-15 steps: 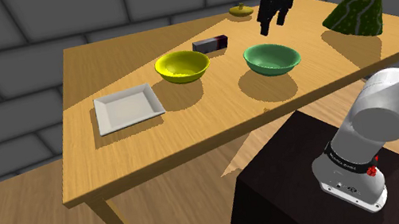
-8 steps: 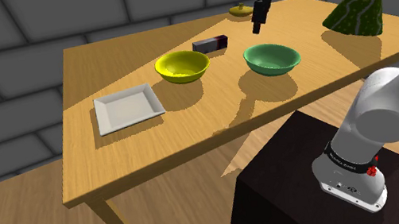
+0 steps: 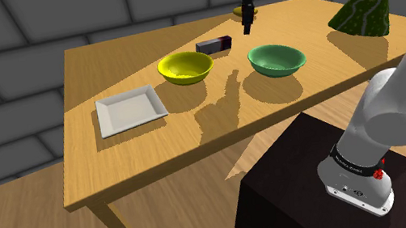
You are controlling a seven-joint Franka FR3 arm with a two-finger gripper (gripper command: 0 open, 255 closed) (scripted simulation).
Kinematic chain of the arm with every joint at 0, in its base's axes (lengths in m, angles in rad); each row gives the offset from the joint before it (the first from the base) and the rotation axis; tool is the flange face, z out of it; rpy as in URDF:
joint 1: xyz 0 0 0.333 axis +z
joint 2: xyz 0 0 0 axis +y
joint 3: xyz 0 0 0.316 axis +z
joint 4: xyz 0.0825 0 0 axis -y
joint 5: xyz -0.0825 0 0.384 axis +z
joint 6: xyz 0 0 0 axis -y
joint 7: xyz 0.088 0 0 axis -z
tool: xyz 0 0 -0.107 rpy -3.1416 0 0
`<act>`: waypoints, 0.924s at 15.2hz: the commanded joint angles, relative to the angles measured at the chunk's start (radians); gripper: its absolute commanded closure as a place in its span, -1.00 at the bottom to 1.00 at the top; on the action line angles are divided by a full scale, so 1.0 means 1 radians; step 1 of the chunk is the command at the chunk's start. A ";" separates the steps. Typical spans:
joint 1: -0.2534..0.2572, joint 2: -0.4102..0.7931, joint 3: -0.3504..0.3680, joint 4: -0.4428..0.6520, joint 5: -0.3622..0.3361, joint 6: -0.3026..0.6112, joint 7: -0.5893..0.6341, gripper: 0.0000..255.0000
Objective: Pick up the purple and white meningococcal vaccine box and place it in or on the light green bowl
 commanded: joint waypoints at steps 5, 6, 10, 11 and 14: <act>0.012 0.256 -0.031 0.210 0.099 0.024 -0.352 -1.00; 0.010 0.297 -0.029 0.250 0.115 0.021 -0.404 -1.00; -0.005 0.432 -0.005 0.392 0.162 0.001 -0.565 -1.00; -0.005 0.433 -0.003 0.380 0.162 0.014 -0.565 -1.00; -0.005 0.438 -0.002 0.346 0.165 0.052 -0.567 -1.00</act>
